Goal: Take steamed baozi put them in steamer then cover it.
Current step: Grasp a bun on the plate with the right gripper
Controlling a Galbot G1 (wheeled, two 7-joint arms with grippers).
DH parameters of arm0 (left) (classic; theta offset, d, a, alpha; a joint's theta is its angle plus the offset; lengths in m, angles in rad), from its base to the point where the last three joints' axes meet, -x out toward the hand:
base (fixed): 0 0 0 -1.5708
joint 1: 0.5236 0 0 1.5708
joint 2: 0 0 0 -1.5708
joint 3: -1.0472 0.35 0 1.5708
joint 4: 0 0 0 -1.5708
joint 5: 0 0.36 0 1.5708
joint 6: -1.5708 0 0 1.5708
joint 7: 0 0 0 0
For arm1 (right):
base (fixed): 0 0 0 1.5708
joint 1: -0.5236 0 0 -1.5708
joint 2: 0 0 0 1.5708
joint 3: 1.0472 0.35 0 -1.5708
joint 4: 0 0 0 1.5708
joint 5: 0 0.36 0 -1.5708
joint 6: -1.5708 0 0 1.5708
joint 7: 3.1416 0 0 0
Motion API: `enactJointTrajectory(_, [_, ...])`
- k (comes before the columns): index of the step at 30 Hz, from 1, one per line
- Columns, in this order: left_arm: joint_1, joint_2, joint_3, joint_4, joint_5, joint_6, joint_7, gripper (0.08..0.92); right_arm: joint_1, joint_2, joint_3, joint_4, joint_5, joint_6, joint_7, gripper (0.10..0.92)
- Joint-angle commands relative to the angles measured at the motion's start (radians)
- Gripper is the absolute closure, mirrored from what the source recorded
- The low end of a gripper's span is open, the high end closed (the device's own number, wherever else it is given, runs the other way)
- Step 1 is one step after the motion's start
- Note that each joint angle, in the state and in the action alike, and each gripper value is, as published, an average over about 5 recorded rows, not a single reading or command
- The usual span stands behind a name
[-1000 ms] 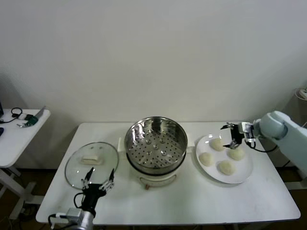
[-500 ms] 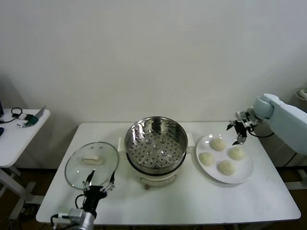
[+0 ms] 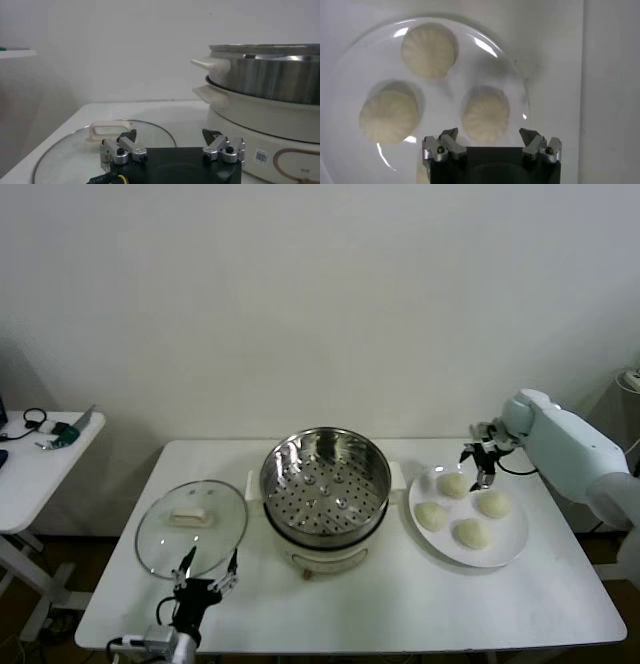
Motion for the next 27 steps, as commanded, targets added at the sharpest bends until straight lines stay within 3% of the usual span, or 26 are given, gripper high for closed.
enactJointTrajectory(1, [0.005, 0.001, 0.001, 0.007, -0.003, -0.005, -0.001, 0.177, -0.025, 0.068, 0.058, -0.104, -0.039, 0.02, 0.011, 0.203])
enactJointTrajectory(12, [0.006, 0.0, 0.003, 0.007, -0.003, -0.007, -0.002, 0.177, -0.02, 0.078, 0.062, -0.134, -0.048, 0.019, 0.009, 0.248])
enactJointTrajectory(27, [0.013, -0.001, 0.007, 0.005, -0.007, -0.015, -0.004, 0.177, 0.006, 0.084, 0.027, -0.127, -0.041, 0.019, -0.016, 0.394])
